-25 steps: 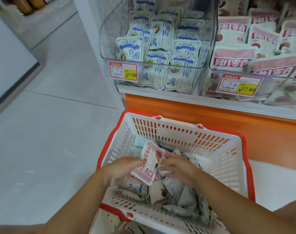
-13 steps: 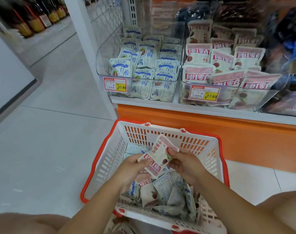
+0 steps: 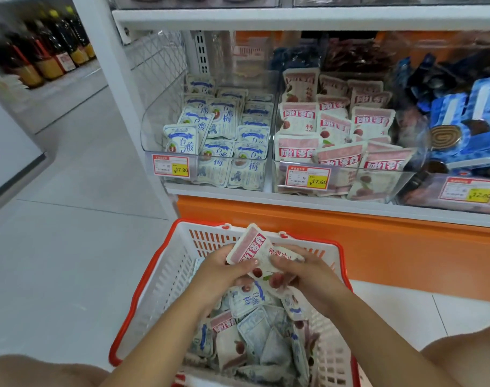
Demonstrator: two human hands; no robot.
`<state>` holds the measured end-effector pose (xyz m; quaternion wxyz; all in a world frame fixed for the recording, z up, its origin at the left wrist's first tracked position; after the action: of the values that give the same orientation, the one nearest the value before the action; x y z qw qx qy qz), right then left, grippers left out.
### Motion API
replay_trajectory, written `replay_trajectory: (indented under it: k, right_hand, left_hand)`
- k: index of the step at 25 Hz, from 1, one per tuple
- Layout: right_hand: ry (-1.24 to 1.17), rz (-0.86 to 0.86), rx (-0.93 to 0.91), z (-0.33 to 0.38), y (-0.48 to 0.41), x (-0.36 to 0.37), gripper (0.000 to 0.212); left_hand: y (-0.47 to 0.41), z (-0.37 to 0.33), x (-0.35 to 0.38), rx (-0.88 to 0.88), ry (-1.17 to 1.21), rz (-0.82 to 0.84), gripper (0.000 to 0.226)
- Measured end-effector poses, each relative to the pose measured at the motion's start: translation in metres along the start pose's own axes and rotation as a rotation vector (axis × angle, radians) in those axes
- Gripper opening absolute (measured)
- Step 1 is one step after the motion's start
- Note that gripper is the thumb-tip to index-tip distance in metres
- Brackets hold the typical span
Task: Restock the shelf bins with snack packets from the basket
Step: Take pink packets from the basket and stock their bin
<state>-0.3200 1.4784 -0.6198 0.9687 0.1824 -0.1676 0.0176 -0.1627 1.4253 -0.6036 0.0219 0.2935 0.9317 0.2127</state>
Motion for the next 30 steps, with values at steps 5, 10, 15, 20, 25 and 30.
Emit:
replay_trajectory:
  k: [5, 10, 15, 20, 25, 30]
  right_hand:
    - [0.140, -0.083, -0.036, 0.037, 0.020, -0.013, 0.042]
    - [0.553, -0.125, -0.181, 0.137, 0.061, -0.016, 0.036]
    - [0.506, -0.376, -0.477, 0.258, 0.097, -0.071, 0.020]
    - [0.493, -0.507, -0.591, 0.308, 0.056, -0.108, 0.025]
    - [0.803, -0.445, -0.195, 0.291, 0.002, -0.107, 0.045]
    - [1.234, -0.407, 0.040, 0.277, -0.012, -0.102, 0.062]
  left_hand:
    - [-0.002, -0.046, 0.024, 0.112, -0.067, 0.003, 0.023]
    - [0.001, -0.128, 0.071, 0.284, -0.291, 0.092, 0.016]
    - [-0.008, -0.240, 0.094, 0.585, -0.528, -0.032, 0.018]
    - [-0.103, -0.290, 0.108, 0.537, -1.145, -0.101, 0.039]
    - [-0.174, -0.288, 0.125, 0.325, -1.336, 0.051, 0.030]
    - [-0.192, -0.295, 0.115, 0.323, -1.125, -0.015, 0.025]
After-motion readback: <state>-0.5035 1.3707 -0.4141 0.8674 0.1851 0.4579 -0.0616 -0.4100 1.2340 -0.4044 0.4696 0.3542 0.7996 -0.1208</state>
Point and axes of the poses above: each hand's wrist, its own y-axis away from the middle knuckle, its own x-axis out of the palm, z = x × y, the point moved 8 cm from there along -y, towards the middle knuckle, and after that the axes turned 8 degrees about z, right-handed, at the moved point
